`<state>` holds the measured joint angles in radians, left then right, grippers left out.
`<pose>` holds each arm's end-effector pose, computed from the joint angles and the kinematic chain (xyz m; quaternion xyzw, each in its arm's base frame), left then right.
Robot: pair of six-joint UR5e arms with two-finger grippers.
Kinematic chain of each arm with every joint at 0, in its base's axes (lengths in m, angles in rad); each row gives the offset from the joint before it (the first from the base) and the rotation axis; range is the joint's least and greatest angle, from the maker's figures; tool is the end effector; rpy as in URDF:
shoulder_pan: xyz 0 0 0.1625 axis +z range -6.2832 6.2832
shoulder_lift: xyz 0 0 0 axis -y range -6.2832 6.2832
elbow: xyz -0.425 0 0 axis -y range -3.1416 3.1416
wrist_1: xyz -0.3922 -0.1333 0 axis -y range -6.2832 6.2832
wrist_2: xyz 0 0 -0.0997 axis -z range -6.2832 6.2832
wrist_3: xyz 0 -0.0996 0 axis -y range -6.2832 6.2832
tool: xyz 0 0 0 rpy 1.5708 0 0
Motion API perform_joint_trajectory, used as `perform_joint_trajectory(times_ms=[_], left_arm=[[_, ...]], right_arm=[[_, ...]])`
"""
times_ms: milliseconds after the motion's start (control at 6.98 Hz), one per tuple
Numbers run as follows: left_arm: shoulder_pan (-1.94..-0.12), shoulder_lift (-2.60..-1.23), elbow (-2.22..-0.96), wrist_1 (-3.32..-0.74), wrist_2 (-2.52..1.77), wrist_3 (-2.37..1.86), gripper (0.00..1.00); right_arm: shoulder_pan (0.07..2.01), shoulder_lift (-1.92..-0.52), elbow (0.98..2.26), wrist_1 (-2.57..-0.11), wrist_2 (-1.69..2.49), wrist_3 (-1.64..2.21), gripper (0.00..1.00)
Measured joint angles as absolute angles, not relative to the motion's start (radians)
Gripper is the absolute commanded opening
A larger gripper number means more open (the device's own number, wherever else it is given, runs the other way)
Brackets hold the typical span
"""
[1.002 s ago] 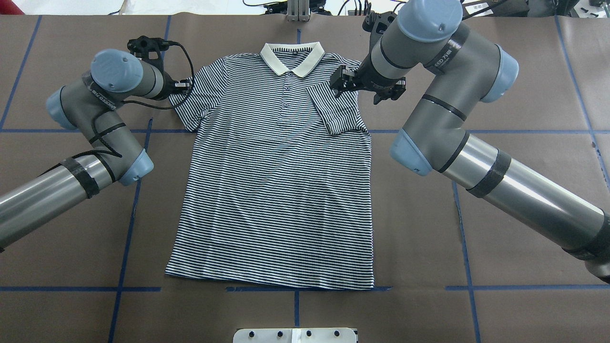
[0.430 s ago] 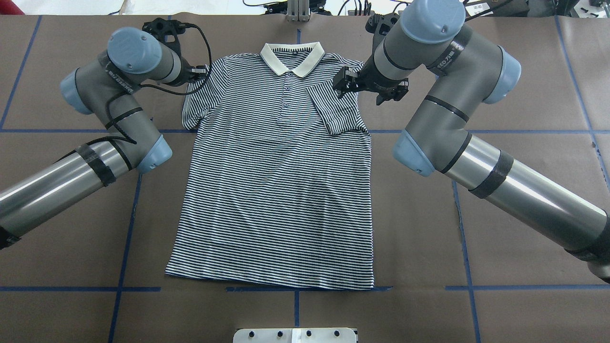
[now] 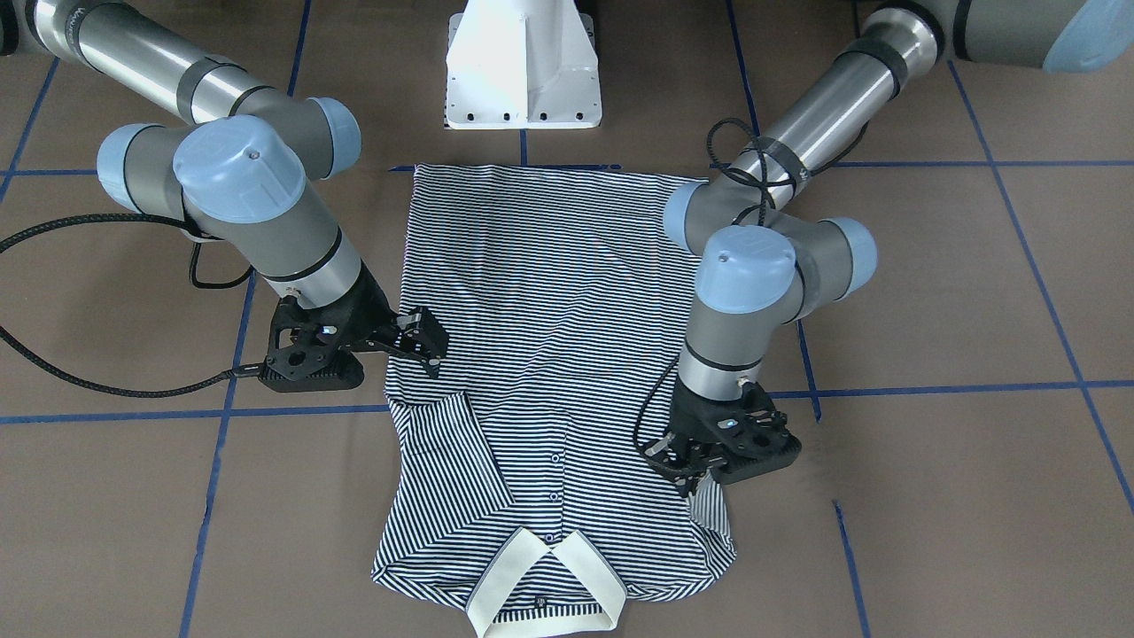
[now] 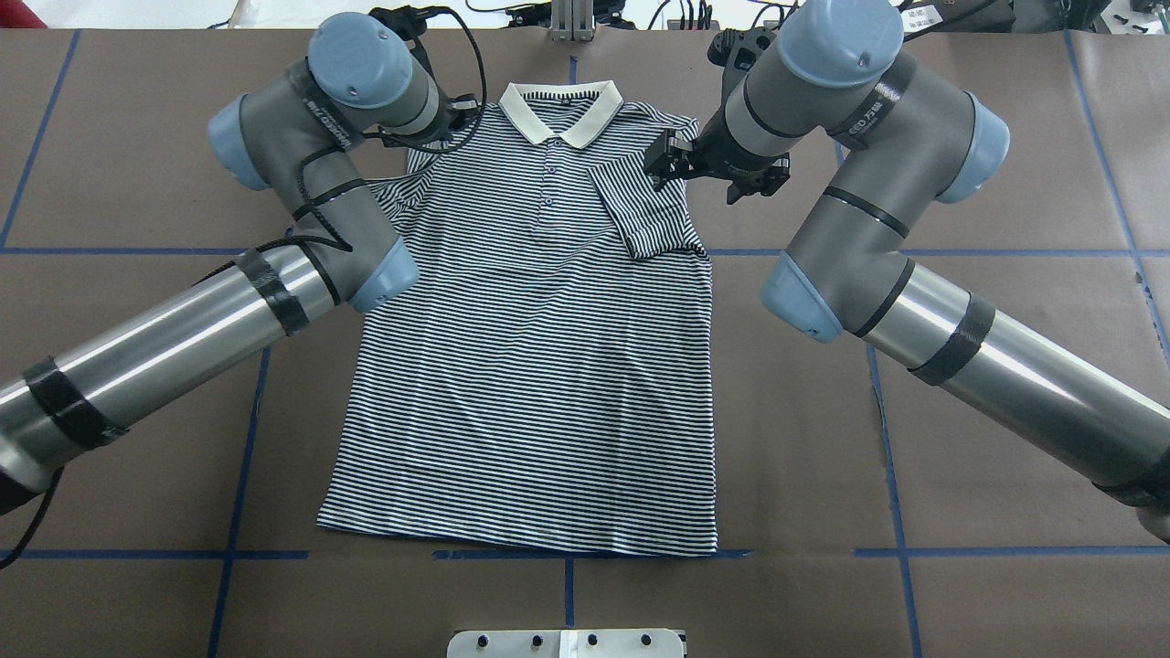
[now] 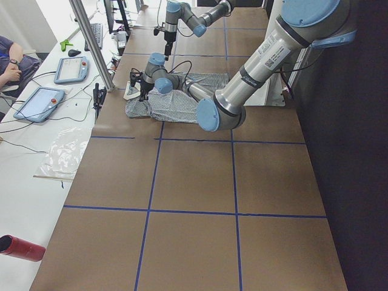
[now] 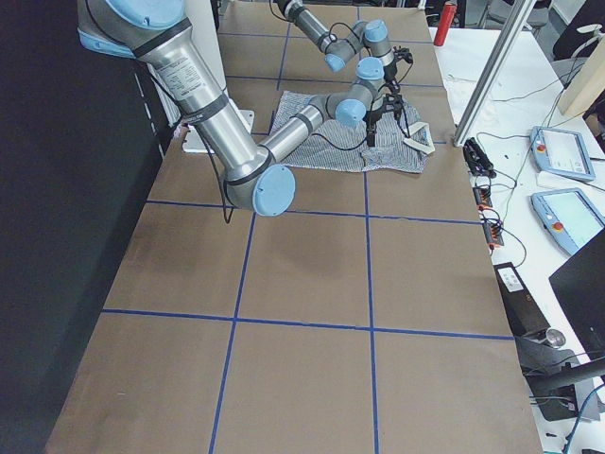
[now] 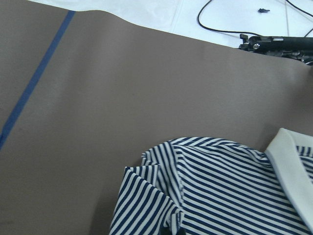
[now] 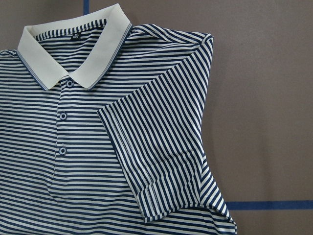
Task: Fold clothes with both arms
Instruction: 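Fold the sleeve nearest the left gripper inward over the shirt body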
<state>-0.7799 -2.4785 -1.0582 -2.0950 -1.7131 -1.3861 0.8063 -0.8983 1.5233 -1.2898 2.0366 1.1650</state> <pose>0.5104 -0.6725 0.2537 0.1488 0.4216 -0.2320 0.8639 -0.4305 -0.5769 0.2419 0.0720 -0.4682 0.0750 0.8775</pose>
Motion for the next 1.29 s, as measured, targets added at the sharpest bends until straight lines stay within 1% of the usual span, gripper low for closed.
perform_joint_trajectory(times_ms=[143, 286, 573, 1002, 1145, 1289], left_arm=[[-0.765, -2.523, -1.006, -2.110, -1.710, -1.428, 0.00], [-0.753, -2.541, -0.978, -2.141, -1.709, -1.464, 0.99], [-0.737, -2.547, -0.946, -2.212, -1.708, -1.461, 1.00], [-0.741, -2.547, -0.953, -2.258, -1.711, -1.454, 1.00], [-0.747, -2.536, -0.982, -2.247, -1.733, -1.445, 1.00], [-0.754, -2.493, -1.056, -2.213, -1.791, -1.408, 1.00]], right_arm=[[0.806, -0.908, 1.538, -1.289, 2.038, 1.167, 1.00], [0.806, -0.913, 1.543, -1.289, 2.038, 1.168, 1.00], [0.805, -0.915, 1.543, -1.289, 2.036, 1.165, 1.00], [0.805, -0.915, 1.542, -1.287, 2.036, 1.164, 1.00], [0.802, -0.917, 1.546, -1.287, 2.039, 1.171, 1.00], [0.788, -0.930, 1.561, -1.287, 2.042, 1.197, 1.00]])
